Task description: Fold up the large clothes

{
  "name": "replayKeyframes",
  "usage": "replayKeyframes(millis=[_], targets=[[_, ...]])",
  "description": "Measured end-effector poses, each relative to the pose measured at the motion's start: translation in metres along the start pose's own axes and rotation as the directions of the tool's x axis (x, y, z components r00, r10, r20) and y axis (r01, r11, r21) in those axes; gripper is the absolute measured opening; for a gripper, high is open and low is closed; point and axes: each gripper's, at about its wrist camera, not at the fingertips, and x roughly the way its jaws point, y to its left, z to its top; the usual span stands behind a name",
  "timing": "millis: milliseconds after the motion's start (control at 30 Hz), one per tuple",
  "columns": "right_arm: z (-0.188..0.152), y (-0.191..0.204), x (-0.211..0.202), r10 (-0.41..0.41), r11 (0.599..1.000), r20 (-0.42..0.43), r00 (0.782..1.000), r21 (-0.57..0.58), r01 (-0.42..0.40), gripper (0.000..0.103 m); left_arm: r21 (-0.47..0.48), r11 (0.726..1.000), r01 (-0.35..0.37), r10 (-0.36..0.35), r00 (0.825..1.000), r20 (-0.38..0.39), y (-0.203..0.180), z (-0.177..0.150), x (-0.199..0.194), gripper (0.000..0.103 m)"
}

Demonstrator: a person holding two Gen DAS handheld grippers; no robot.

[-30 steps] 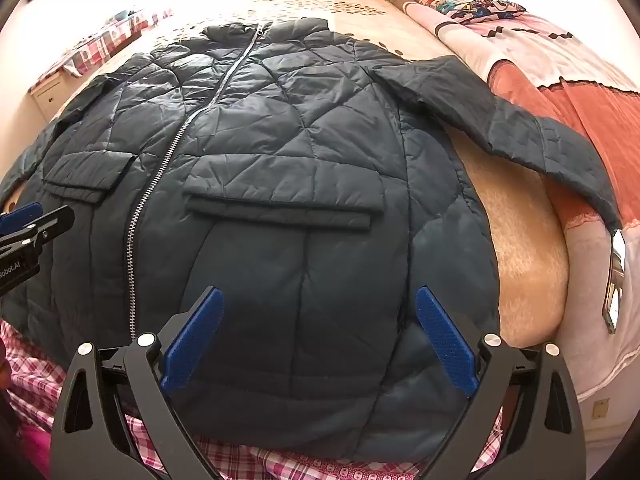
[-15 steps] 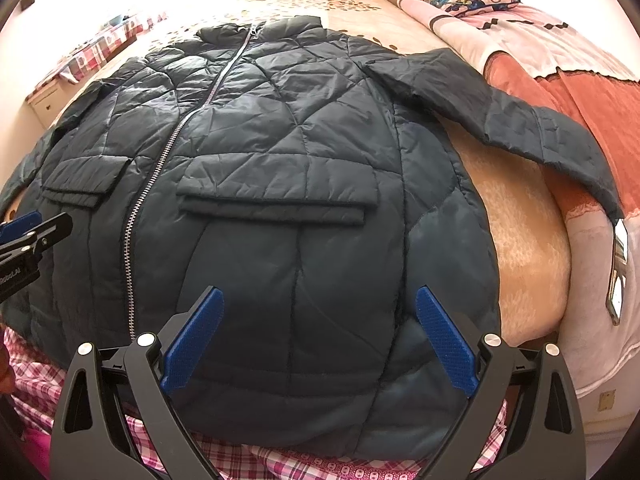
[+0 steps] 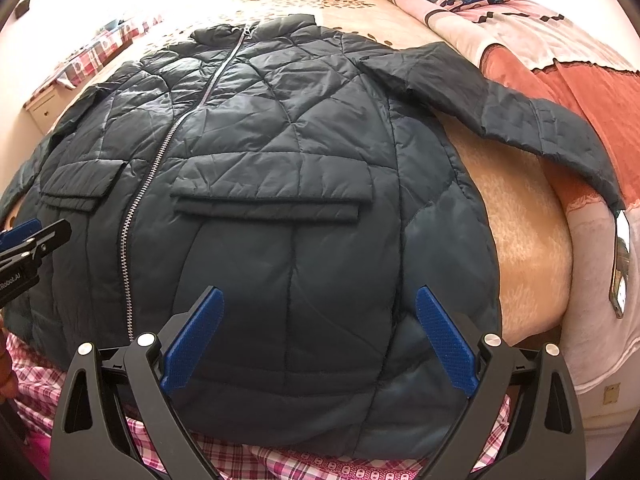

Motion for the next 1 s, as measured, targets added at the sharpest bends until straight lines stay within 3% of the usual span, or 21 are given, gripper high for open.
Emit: replayKeyframes(millis=[1000], targets=[[0.003, -0.014, 0.003, 0.009, 0.999, 0.001, 1.000, 0.053, -0.009, 0.094, 0.000, 1.000, -0.003, 0.003, 1.000, -0.005, 0.002, -0.002, 0.002, 0.071]])
